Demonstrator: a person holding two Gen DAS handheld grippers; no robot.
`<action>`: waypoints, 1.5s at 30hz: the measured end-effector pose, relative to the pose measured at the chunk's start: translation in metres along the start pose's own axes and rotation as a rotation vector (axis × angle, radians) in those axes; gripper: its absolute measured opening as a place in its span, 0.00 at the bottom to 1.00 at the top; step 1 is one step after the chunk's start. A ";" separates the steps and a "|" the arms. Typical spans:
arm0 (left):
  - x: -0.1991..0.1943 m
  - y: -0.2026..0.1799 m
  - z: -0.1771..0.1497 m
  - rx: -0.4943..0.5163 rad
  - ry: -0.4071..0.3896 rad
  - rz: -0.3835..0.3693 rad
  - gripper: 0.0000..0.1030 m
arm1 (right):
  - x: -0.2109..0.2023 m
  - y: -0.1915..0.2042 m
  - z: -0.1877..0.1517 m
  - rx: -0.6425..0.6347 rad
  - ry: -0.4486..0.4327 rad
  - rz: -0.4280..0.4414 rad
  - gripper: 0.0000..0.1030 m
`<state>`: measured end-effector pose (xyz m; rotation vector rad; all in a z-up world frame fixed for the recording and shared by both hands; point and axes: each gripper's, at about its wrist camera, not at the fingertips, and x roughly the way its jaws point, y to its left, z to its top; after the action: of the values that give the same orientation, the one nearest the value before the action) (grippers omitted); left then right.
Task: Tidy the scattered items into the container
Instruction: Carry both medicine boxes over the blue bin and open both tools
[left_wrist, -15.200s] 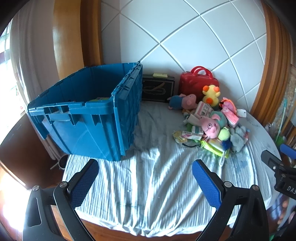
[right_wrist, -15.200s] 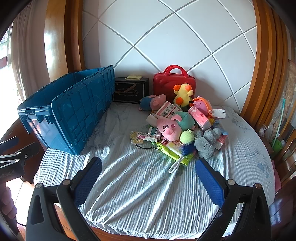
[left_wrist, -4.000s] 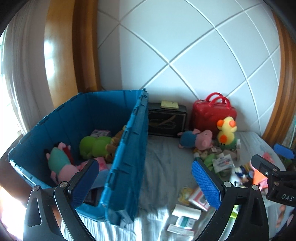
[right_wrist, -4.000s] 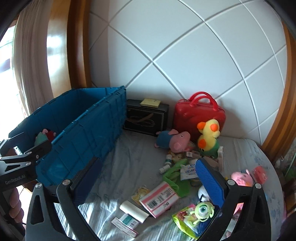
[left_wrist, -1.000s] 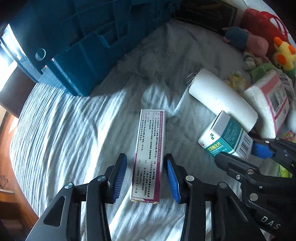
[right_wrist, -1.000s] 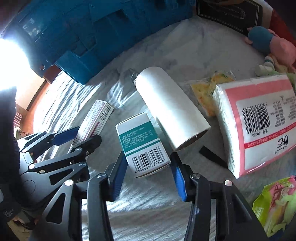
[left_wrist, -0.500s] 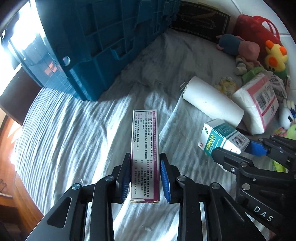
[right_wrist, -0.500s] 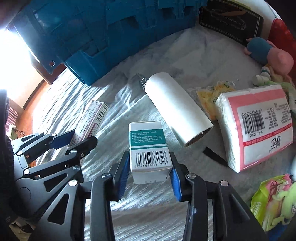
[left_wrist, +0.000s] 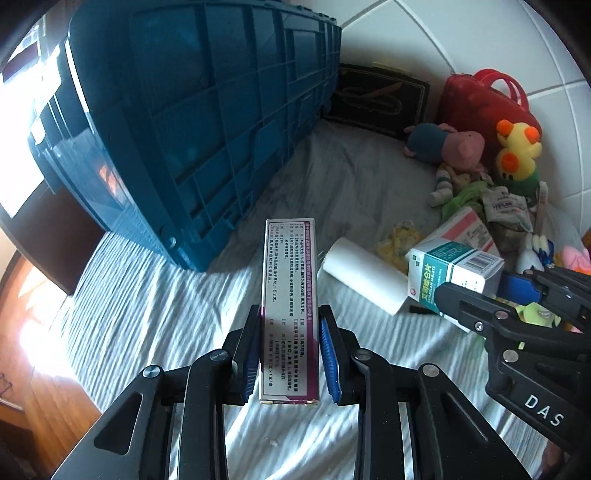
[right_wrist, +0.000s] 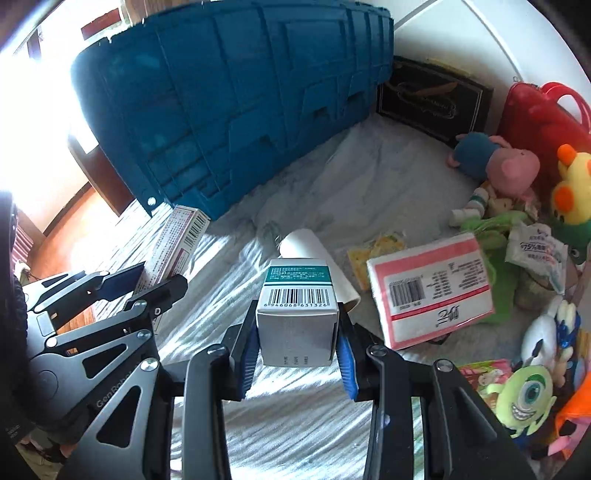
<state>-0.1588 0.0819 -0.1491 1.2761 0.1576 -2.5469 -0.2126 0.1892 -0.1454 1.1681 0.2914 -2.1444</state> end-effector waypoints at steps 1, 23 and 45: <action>-0.005 -0.002 0.005 0.011 -0.013 -0.009 0.28 | -0.008 -0.001 0.004 0.005 -0.018 -0.010 0.35; -0.132 -0.006 0.111 0.102 -0.345 -0.097 0.28 | -0.163 0.017 0.070 0.028 -0.396 -0.228 0.35; -0.072 0.239 0.221 0.037 -0.338 0.025 0.28 | -0.078 0.187 0.246 -0.026 -0.485 -0.134 0.35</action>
<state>-0.2149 -0.1809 0.0490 0.8347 0.0228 -2.7075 -0.2245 -0.0347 0.0804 0.5956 0.1806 -2.4500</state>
